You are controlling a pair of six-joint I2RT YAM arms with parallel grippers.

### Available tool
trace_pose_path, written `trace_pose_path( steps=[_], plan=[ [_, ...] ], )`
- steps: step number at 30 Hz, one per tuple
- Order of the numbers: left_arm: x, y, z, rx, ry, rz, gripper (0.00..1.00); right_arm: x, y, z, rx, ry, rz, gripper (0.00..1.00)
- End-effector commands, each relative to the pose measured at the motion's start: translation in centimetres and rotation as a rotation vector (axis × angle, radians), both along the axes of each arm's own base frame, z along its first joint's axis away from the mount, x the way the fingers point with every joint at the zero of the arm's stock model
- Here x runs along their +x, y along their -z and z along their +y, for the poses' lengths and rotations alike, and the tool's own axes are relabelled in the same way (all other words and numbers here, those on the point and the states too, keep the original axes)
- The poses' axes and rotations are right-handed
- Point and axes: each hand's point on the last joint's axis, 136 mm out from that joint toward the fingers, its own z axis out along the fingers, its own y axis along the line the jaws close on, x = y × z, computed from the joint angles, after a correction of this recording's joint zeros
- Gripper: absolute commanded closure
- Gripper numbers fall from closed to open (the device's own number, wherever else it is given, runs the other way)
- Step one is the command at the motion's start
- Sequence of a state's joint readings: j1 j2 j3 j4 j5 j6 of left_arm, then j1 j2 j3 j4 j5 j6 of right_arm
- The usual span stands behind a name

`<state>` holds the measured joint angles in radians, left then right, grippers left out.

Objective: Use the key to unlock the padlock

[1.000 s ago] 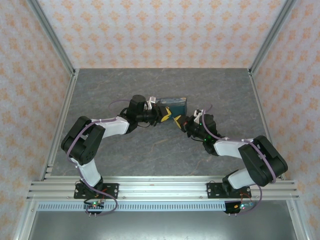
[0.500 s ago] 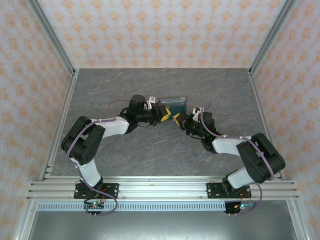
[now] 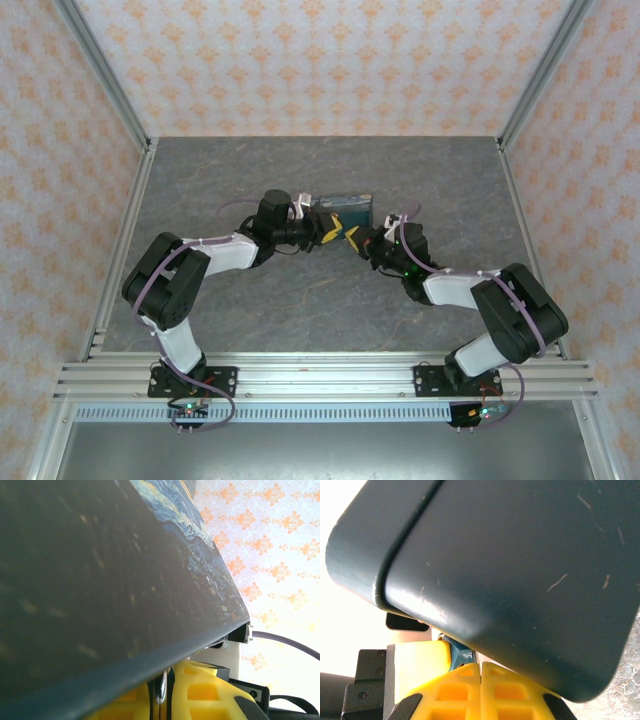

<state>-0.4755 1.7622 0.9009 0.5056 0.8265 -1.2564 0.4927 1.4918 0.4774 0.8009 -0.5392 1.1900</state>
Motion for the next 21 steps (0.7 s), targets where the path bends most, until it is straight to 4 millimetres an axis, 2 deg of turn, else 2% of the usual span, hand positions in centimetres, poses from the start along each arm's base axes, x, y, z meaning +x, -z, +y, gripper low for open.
trace_pose_path(
  steps=[1,11,21],
  plan=[
    [-0.01,-1.52,0.33,-0.013,-0.004,-0.055,1.00,0.43,-2.29,0.52,0.035,-0.007,-0.066,1.00],
    [-0.12,-1.28,0.40,-0.005,-0.006,-0.052,1.00,-0.24,-2.03,-0.12,0.008,0.001,-0.064,1.00],
    [-0.16,-1.43,0.37,-0.005,-0.008,-0.054,1.00,-0.03,-2.39,0.27,0.017,-0.013,-0.070,1.00]
  ],
)
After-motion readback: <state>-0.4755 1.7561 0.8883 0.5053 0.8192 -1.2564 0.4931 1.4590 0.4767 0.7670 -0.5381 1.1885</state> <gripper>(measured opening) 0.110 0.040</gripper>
